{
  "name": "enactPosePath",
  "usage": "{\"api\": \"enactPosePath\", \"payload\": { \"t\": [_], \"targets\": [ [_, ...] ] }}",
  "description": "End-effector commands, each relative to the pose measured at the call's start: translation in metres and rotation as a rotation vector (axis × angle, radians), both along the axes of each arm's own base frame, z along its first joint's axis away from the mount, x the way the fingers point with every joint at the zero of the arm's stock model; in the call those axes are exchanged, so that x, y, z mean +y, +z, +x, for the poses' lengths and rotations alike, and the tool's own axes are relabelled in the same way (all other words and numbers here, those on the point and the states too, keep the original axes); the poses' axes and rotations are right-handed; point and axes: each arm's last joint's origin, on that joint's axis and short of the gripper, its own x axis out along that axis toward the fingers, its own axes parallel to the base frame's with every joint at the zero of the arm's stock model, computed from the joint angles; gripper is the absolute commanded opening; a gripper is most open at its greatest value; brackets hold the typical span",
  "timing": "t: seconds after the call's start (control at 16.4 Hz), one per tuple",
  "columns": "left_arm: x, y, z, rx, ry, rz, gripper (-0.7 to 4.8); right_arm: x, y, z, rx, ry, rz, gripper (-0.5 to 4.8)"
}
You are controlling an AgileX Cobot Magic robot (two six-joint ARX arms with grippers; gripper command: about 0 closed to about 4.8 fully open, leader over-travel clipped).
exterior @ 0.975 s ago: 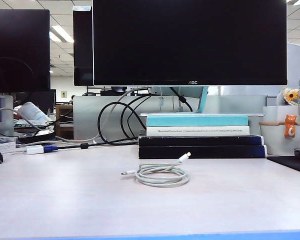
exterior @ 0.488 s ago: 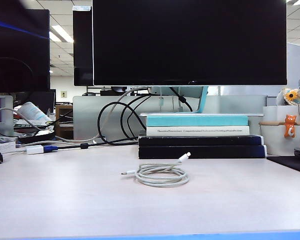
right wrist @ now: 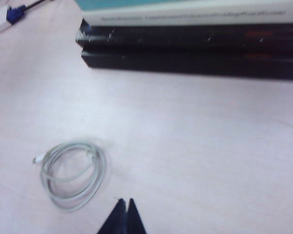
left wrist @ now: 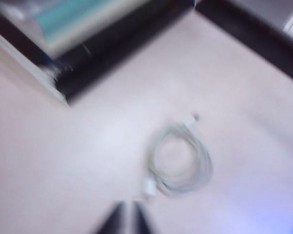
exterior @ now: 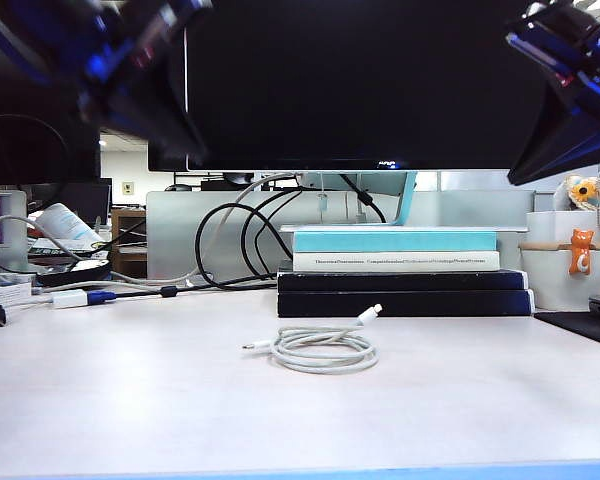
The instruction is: Unfold the white charging cable into a straight cable.
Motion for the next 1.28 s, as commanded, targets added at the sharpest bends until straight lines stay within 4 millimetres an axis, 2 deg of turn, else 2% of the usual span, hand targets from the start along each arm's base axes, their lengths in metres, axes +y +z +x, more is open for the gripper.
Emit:
{"api": "enactPosePath", "payload": {
  "t": [0.06,0.18,0.24,0.3,0.43,0.67,0.85,1.04,1.28],
  "targets": [
    [-0.013,-0.011,0.012,0.131,-0.169,-0.101,1.54,0.001,0.002,0.001,-0.016,0.046,0.009,-0.05],
    [-0.021,-0.023,0.021,0.154,-0.182,-0.069,1.67,0.001,0.002,0.0,-0.009,0.048,0.007,-0.05],
    [-0.023,-0.031,0.025,0.184,-0.183,-0.054,2.31,0.001,0.002,0.0,-0.007,0.054,0.01,-0.05],
    [-0.025,-0.038,0.028,0.205,-0.177,-0.038,2.52,0.001,0.002,0.0,-0.007,0.055,0.011,-0.05],
    [-0.03,-0.056,0.032,0.213,-0.144,0.068,2.53,0.001,0.001,0.0,-0.007,0.064,0.006,-0.05],
    [-0.043,-0.074,0.035,0.252,-0.18,0.098,2.56,0.001,-0.001,-0.002,0.013,0.088,-0.008,-0.05],
    [-0.058,-0.075,0.038,0.228,-0.21,0.121,2.56,0.001,-0.003,-0.004,0.031,0.099,-0.026,-0.05],
    [-0.071,-0.066,0.046,0.201,-0.225,0.106,2.56,0.001,-0.005,-0.006,0.058,0.101,-0.033,-0.05],
    [-0.079,-0.07,0.059,0.21,-0.208,0.132,2.56,0.001,-0.006,-0.006,0.067,0.101,-0.034,-0.05]
  ]
}}
